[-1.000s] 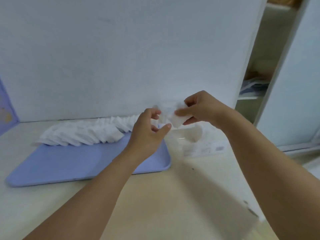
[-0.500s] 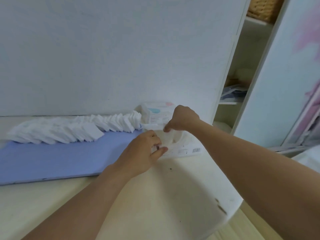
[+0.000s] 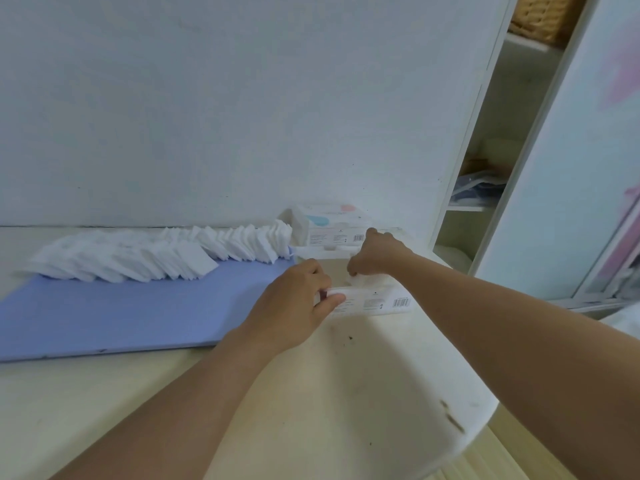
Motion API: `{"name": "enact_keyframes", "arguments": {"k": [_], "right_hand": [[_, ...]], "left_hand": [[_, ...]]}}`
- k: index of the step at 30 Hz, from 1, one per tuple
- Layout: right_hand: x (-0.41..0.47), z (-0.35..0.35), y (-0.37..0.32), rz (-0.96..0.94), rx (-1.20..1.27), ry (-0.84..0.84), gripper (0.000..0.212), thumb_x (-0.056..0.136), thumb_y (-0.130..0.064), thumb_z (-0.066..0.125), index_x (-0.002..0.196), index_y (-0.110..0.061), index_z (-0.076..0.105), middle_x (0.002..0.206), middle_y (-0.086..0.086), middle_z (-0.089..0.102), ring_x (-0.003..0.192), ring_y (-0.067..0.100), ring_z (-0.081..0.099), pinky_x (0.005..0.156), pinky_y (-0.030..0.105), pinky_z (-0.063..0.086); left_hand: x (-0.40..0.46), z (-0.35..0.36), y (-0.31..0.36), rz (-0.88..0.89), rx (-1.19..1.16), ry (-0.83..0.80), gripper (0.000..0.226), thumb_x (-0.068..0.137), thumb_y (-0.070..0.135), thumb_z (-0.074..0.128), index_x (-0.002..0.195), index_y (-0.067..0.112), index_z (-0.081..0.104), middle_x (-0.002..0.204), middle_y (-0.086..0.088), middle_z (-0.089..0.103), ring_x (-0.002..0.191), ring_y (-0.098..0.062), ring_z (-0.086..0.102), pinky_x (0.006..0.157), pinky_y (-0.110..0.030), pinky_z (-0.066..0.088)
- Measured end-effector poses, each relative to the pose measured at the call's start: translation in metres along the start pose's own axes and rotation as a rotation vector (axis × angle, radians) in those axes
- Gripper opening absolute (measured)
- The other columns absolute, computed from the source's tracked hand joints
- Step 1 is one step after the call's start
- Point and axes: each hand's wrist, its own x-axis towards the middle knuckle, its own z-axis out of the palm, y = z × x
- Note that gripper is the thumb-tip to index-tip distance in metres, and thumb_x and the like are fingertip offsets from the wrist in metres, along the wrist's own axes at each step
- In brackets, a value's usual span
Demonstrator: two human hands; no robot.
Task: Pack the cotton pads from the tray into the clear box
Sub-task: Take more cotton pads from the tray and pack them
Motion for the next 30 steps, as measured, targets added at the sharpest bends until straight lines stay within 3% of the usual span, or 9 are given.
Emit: {"name": "enact_keyframes", "arguments": {"k": [3, 6, 9, 12, 15, 19, 24, 27, 30], "right_hand": [[0.0, 0.005, 0.002, -0.02, -0.027, 0.052, 0.067, 0.081, -0.029, 0.064, 0.141, -0.017, 0.038, 0.136, 0.008, 0.044, 0.119, 0.036, 0.051, 0.082, 0.039, 0.045], [-0.004, 0.0, -0.001, 0.003, 0.009, 0.047, 0.075, 0.081, -0.034, 0.07, 0.145, -0.018, 0.035, 0.142, 0.01, 0.038, 0.13, 0.037, 0.042, 0.101, 0.046, 0.044], [-0.025, -0.018, -0.015, -0.071, 0.086, 0.287, 0.077, 0.081, -0.044, 0.073, 0.145, -0.019, 0.038, 0.143, 0.011, 0.039, 0.134, 0.037, 0.039, 0.108, 0.054, 0.039], [-0.062, -0.025, -0.056, -0.43, 0.357, 0.482, 0.043, 0.081, -0.038, 0.07, 0.12, -0.022, 0.062, 0.115, 0.001, 0.065, 0.104, 0.02, 0.062, 0.081, 0.033, 0.049], [-0.093, -0.005, -0.113, -0.618, 0.456, 0.232, 0.016, 0.078, -0.032, 0.075, 0.089, -0.02, 0.073, 0.082, -0.003, 0.072, 0.077, 0.012, 0.067, 0.065, 0.027, 0.05], [-0.101, 0.04, -0.176, -0.653, 0.344, 0.025, 0.047, 0.078, -0.032, 0.081, 0.116, -0.009, 0.066, 0.108, 0.005, 0.068, 0.098, 0.023, 0.064, 0.084, 0.036, 0.055], [-0.087, 0.073, -0.219, -0.606, 0.248, 0.084, 0.086, 0.074, -0.051, 0.083, 0.139, -0.013, 0.042, 0.134, 0.009, 0.048, 0.119, 0.031, 0.054, 0.094, 0.044, 0.051], [-0.078, 0.082, -0.233, -0.612, 0.239, 0.159, 0.091, 0.075, -0.05, 0.081, 0.147, -0.022, 0.032, 0.133, 0.011, 0.043, 0.119, 0.037, 0.054, 0.09, 0.043, 0.05], [-0.068, 0.088, -0.238, -0.646, 0.134, 0.164, 0.079, 0.082, -0.053, 0.073, 0.148, -0.031, 0.036, 0.131, 0.008, 0.042, 0.114, 0.036, 0.057, 0.08, 0.038, 0.045]], "left_hand": [[0.001, 0.002, -0.001, 0.009, -0.019, 0.032, 0.026, 0.096, 0.044, 0.062, 0.082, 0.023, 0.057, 0.091, 0.012, 0.049, 0.072, -0.005, 0.048, 0.068, -0.028, 0.046], [0.003, -0.002, 0.0, -0.015, -0.111, 0.169, 0.031, 0.095, 0.051, 0.057, 0.108, 0.023, 0.062, 0.108, 0.013, 0.05, 0.084, -0.003, 0.049, 0.071, -0.021, 0.046], [0.011, -0.022, -0.005, -0.035, -0.199, 0.392, 0.021, 0.096, 0.035, 0.064, 0.108, 0.019, 0.063, 0.108, 0.007, 0.055, 0.081, -0.008, 0.057, 0.069, -0.021, 0.048], [0.011, -0.06, -0.024, -0.143, -0.168, 0.459, 0.004, 0.093, 0.027, 0.063, 0.094, 0.023, 0.064, 0.098, 0.007, 0.062, 0.077, -0.005, 0.061, 0.067, -0.02, 0.047], [-0.003, -0.098, -0.059, -0.374, -0.089, 0.405, 0.014, 0.089, 0.012, 0.06, 0.091, 0.024, 0.064, 0.09, 0.008, 0.065, 0.071, -0.009, 0.061, 0.066, -0.027, 0.045], [-0.055, -0.133, -0.104, -0.596, 0.009, 0.398, 0.033, 0.084, -0.002, 0.05, 0.097, 0.026, 0.06, 0.098, 0.004, 0.063, 0.072, -0.009, 0.056, 0.058, -0.025, 0.04], [-0.08, -0.149, -0.136, -0.734, -0.152, 0.508, 0.04, 0.083, -0.006, 0.042, 0.107, 0.022, 0.057, 0.101, -0.004, 0.063, 0.079, -0.02, 0.06, 0.061, -0.031, 0.047], [-0.082, -0.152, -0.144, -0.694, -0.073, 0.421, 0.046, 0.084, -0.002, 0.044, 0.121, 0.023, 0.056, 0.088, 0.004, 0.06, 0.074, -0.012, 0.056, 0.055, -0.024, 0.038], [-0.083, -0.15, -0.146, -0.678, 0.021, 0.242, 0.056, 0.09, 0.008, 0.046, 0.142, 0.028, 0.047, 0.099, -0.002, 0.065, 0.088, -0.022, 0.06, 0.064, -0.026, 0.043]]}}
